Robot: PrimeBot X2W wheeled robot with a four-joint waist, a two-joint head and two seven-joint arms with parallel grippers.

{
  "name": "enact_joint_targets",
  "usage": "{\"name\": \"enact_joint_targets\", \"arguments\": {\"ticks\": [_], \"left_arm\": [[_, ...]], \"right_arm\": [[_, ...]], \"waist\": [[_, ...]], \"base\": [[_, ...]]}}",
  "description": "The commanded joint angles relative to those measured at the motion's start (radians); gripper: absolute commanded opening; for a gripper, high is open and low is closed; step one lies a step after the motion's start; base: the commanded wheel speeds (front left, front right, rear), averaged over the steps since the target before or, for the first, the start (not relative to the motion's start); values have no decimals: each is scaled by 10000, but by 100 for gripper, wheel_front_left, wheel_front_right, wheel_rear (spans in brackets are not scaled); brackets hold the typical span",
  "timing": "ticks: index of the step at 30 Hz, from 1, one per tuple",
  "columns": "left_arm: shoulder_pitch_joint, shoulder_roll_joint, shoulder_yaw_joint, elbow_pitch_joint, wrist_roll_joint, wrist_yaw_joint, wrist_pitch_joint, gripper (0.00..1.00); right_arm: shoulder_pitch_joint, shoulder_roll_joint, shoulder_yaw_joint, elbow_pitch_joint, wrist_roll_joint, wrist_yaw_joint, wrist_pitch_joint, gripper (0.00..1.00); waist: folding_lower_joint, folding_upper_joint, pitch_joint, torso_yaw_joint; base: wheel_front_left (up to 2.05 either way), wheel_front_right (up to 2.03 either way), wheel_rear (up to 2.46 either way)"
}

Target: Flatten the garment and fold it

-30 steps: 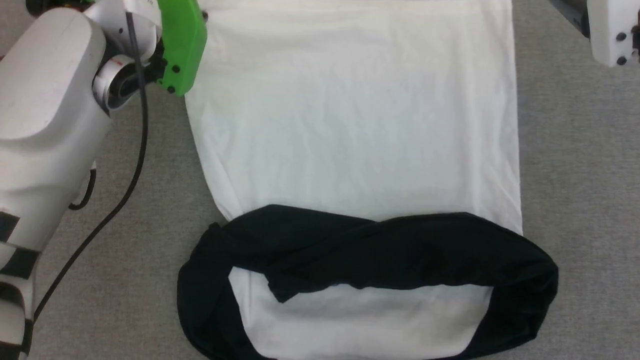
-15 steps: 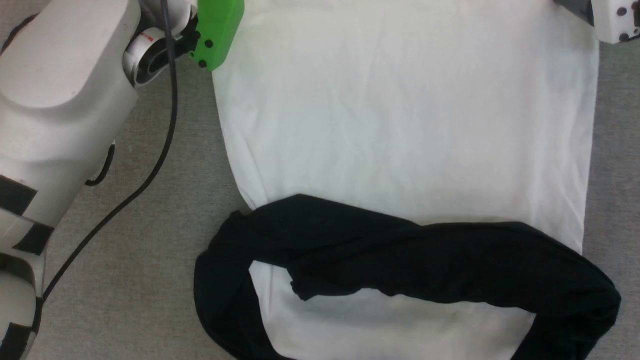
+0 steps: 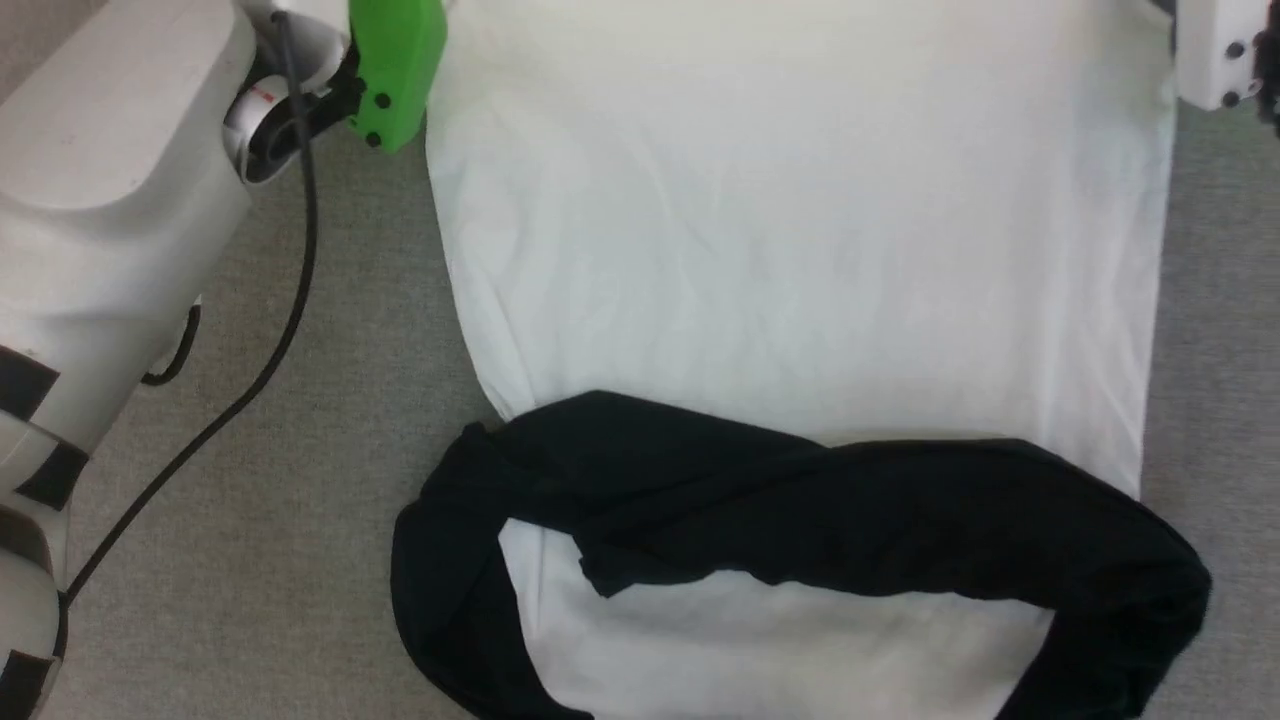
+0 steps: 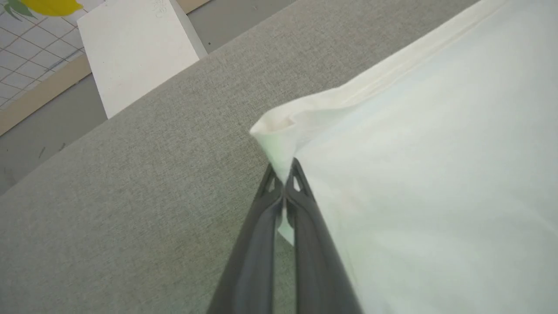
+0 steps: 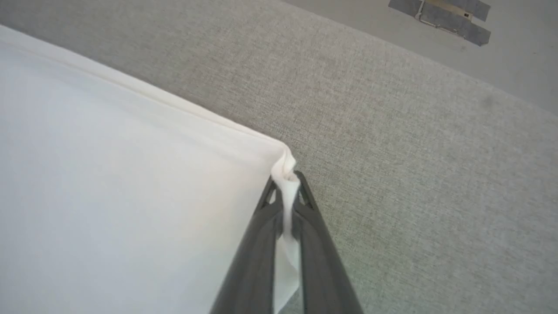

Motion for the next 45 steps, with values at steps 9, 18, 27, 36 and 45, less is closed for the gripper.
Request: {"name": "enact_joint_targets", "arguments": {"ticks": [9,18,27,36,45], "left_arm": [[526,220,-414,334,-404,0,-970,0],[2154,1005,-911,-750,-424,104,-1970,0],[4922,2666,-1303,-3840,-681,1436,-2463,0],[7773,3853,-1796,-6397,-1071,2859,-2535,0],[9294,3302,-2044,-5932,-815,2731,-2032,0]], "right_arm": [[847,-337,834,-249,295,-19,-2604,0],[2810,-839,1342,-1220,194,-19,-5301,0],[5901,-1572,1203,-3268,46,-19,-6107,0],[9781,-1818,345,-5045,-122,-19,-5544,0],[12054,-1120,-144,-4596,-184,-19,-5297,0]], "waist": [[0,0,-2151,-633],[0,0,-3866,-517],[0,0,-5156,-520],[0,0,-5574,-589],[0,0,-5576,-580]], "base": [[0,0,0],[0,0,0],[0,0,0],[0,0,0],[0,0,0]]}}
